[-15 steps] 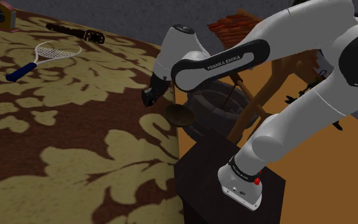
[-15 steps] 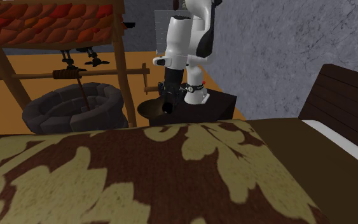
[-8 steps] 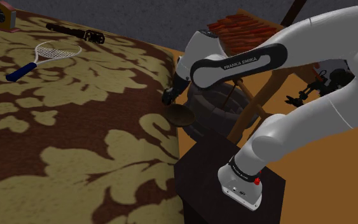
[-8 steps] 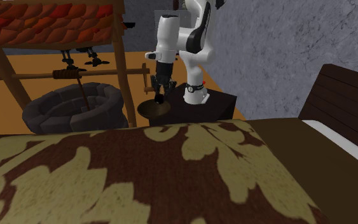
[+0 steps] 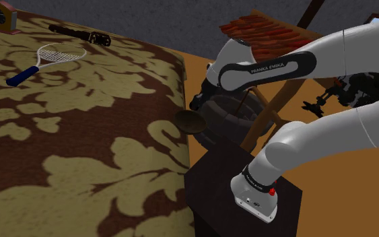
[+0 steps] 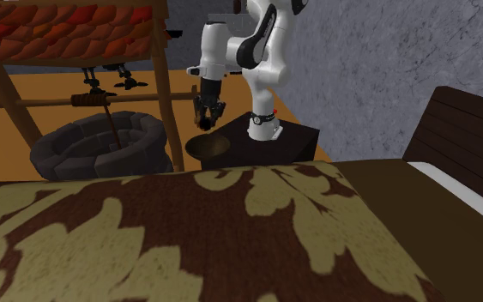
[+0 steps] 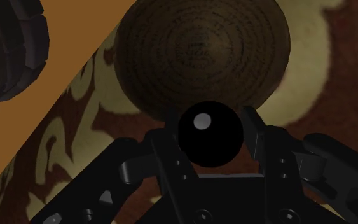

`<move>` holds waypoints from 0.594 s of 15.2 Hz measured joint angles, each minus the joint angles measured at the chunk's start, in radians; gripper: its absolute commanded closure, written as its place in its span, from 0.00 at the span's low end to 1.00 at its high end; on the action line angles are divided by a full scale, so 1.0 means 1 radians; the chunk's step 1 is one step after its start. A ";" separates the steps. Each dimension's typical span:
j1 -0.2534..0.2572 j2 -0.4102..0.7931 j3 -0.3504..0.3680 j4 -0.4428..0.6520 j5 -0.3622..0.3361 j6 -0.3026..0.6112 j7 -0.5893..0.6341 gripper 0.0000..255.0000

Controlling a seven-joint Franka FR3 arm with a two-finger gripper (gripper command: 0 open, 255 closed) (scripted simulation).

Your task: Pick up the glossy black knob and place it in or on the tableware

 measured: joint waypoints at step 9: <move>-0.005 0.107 -0.003 -0.059 -0.001 0.165 -0.010 1.00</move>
